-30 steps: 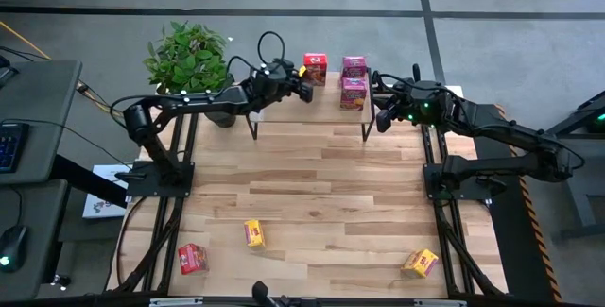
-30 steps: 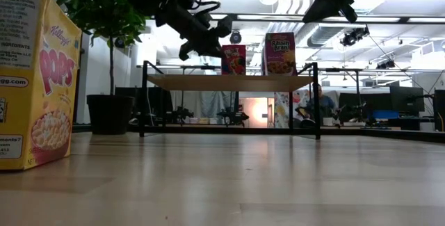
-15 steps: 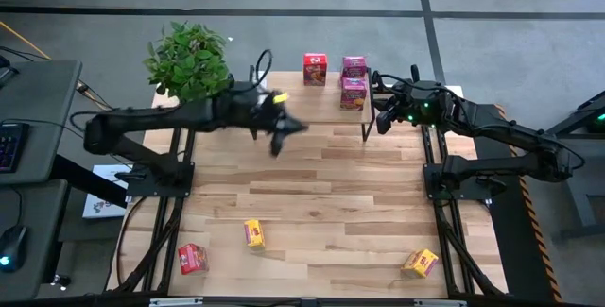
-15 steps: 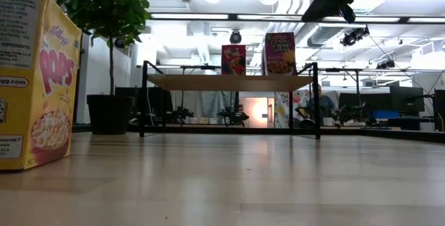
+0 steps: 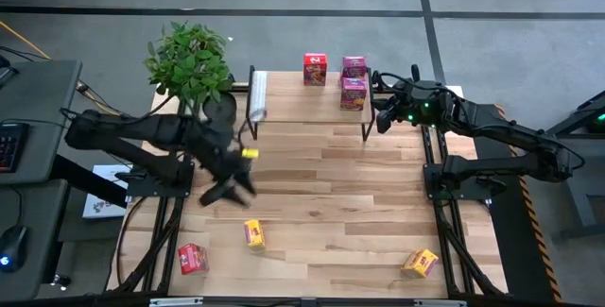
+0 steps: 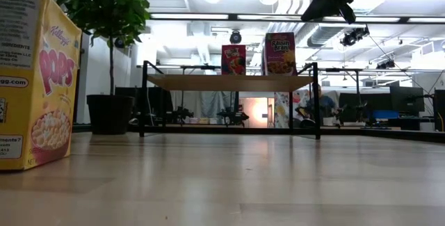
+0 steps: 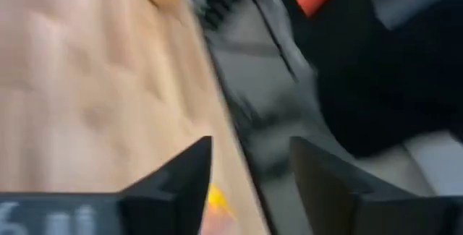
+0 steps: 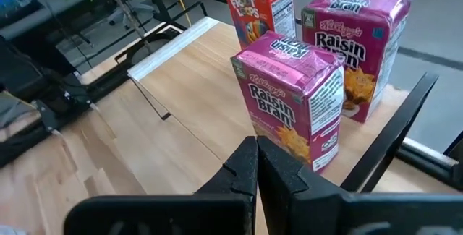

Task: Stack cereal on shelf
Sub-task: Put the red cereal box on the shelf

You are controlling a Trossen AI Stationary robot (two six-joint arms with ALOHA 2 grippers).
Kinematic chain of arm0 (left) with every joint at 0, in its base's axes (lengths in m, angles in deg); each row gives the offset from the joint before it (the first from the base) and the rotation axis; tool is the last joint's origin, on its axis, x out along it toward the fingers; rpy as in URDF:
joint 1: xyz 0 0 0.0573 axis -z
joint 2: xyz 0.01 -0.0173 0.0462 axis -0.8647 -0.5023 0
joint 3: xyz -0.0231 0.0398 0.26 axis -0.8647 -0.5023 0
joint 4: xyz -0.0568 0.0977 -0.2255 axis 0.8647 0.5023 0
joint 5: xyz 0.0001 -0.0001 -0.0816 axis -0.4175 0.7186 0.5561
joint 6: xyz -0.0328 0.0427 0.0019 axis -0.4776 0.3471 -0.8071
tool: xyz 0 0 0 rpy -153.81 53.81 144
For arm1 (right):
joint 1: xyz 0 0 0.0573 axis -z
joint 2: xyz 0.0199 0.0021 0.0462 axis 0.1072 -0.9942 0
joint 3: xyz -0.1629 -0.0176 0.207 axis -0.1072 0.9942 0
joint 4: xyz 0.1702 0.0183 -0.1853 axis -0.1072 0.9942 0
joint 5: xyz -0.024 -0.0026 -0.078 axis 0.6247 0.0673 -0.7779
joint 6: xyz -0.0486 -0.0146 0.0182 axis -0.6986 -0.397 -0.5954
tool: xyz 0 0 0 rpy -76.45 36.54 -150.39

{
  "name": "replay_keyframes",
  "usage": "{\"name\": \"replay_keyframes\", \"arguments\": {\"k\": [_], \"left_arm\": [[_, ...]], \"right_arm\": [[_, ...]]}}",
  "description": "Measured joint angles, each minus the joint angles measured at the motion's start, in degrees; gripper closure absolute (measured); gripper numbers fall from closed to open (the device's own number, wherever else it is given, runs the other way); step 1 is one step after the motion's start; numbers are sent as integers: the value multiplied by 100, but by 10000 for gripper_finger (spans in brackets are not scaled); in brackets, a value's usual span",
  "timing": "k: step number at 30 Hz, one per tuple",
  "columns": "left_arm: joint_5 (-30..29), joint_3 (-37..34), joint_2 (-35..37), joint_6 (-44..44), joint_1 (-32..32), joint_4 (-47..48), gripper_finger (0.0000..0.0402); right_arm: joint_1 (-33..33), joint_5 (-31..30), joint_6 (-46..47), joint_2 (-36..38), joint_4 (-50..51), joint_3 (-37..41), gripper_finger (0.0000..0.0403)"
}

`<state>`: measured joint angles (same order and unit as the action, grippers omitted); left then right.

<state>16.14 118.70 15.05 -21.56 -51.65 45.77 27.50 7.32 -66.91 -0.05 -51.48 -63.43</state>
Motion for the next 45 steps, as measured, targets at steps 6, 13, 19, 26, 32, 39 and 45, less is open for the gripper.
{"name": "replay_keyframes", "arguments": {"k": [6,13,19,26,32,39,45], "left_arm": [[710,0,-2,717,1278,1618,151],[-592,5,-6,1221,3458,1833,151],[-2208,57,-195,1198,4996,1775,152],[-2914,59,-1024,1807,5773,1905,151],[-3638,59,-1745,1645,5698,2523,151],[-2971,59,-1789,913,5645,2593,151],[-3021,57,-1674,1177,5710,2586,151]], "right_arm": [[0,69,265,0,23,0,403],[2,68,338,0,40,0,402],[0,66,267,0,87,0,402],[0,258,-10,0,292,0,402],[2,268,-16,0,348,0,402],[0,280,-18,-2,385,0,402],[1,280,-18,0,450,0,402]]}}
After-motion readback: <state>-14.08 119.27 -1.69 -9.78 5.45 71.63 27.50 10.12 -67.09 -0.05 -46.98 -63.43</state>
